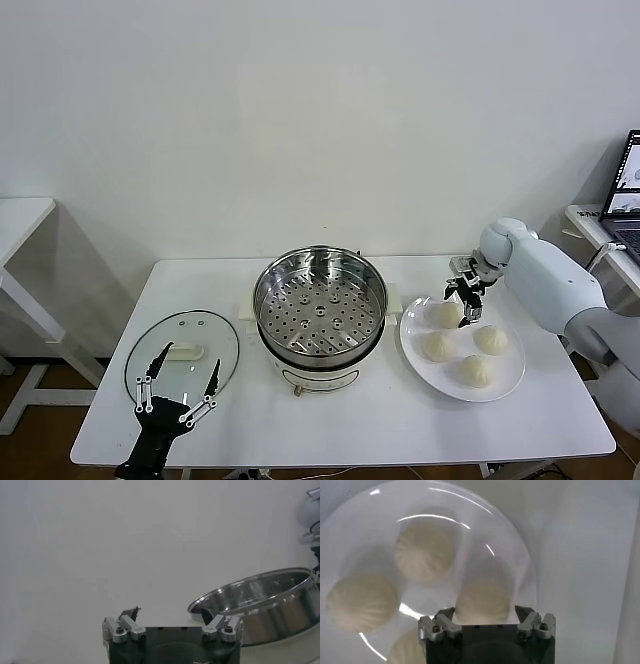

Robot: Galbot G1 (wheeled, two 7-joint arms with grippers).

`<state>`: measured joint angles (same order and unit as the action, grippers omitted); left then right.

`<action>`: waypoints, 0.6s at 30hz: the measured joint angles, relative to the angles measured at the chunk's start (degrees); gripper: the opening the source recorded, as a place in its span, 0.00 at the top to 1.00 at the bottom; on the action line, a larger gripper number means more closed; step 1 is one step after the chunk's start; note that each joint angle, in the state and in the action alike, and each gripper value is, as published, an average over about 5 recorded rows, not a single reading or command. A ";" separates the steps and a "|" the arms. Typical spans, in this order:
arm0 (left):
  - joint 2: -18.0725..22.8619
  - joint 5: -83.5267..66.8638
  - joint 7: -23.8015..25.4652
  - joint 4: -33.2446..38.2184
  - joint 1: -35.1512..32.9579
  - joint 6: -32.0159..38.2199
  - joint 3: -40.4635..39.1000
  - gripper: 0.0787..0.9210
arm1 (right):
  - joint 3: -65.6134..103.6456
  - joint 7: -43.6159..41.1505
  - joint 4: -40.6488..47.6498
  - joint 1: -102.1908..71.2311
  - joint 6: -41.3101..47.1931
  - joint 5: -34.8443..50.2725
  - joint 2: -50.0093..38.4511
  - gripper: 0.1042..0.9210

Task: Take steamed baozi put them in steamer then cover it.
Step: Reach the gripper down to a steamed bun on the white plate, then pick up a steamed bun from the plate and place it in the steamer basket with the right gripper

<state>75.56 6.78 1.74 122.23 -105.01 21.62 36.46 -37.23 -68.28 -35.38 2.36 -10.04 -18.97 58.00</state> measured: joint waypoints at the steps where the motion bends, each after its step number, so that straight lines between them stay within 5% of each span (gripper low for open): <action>1: -0.01 0.00 -0.03 0.02 0.04 0.00 0.02 0.12 | -0.12 0.15 -0.07 -0.07 0.00 0.00 -0.04 0.18; 18: -0.37 -0.12 -0.35 0.72 0.95 -0.35 -0.25 0.12 | -4.49 1.08 -10.30 2.41 -0.58 4.97 -5.53 0.29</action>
<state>75.19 6.66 1.39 122.96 -104.06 21.27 36.21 -41.73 -67.20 -45.68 4.77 -10.62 -14.00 52.47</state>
